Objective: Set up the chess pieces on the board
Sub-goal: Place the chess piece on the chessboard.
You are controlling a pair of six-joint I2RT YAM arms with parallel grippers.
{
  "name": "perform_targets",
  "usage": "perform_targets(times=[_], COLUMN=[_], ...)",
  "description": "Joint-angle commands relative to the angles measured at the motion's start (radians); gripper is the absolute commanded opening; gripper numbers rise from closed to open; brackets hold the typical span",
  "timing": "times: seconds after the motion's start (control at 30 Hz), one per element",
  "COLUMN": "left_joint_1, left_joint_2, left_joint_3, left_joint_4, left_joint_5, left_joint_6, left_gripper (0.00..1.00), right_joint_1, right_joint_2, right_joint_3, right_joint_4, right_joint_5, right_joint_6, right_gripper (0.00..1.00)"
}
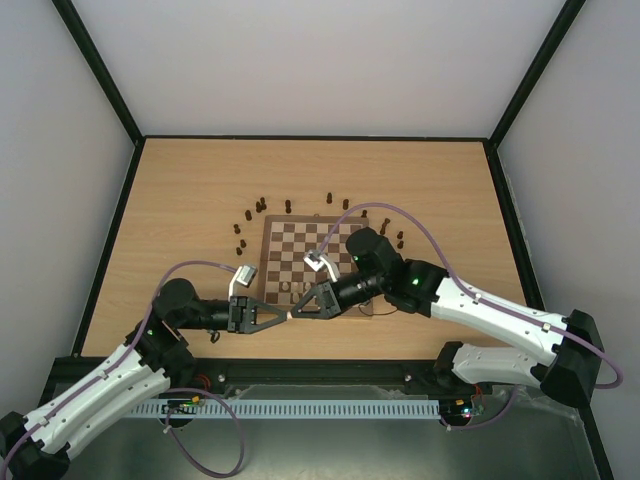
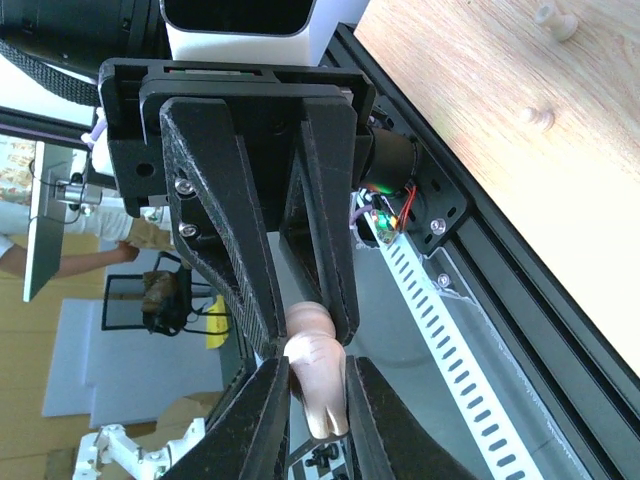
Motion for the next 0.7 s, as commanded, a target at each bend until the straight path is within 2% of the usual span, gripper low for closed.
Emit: perform_targets(times=[0.0,0.23,0.47,0.6,0.67], left_joint_1=[0.004,0.004,0.011,0.022,0.024], left_joint_2=[0.003,0.003,-0.018,-0.017,-0.014], left_joint_3=[-0.011,0.009,0.112,0.227,0.296], left_joint_4=[-0.006,-0.066,-0.261,-0.432,-0.548], left_joint_5=[0.005,-0.013,-0.094,-0.179,-0.264], left_joint_6=[0.010,0.043,0.153,0.254,0.312], left_gripper=[0.09,0.21,0.62,0.70,0.74], right_joint_1=[0.013,0.013,0.013,0.014,0.013], right_joint_2=[0.002,-0.012,-0.039,-0.030,-0.015], right_joint_3=[0.027,0.039,0.093,0.153,0.191], right_joint_4=[0.016,-0.022,-0.159,-0.267,-0.337], right_joint_5=[-0.026,0.019,0.113,0.184,0.239], right_joint_6=[-0.003,-0.018,-0.071,-0.109,-0.131], right_gripper=[0.17,0.12,0.11,0.11,0.11])
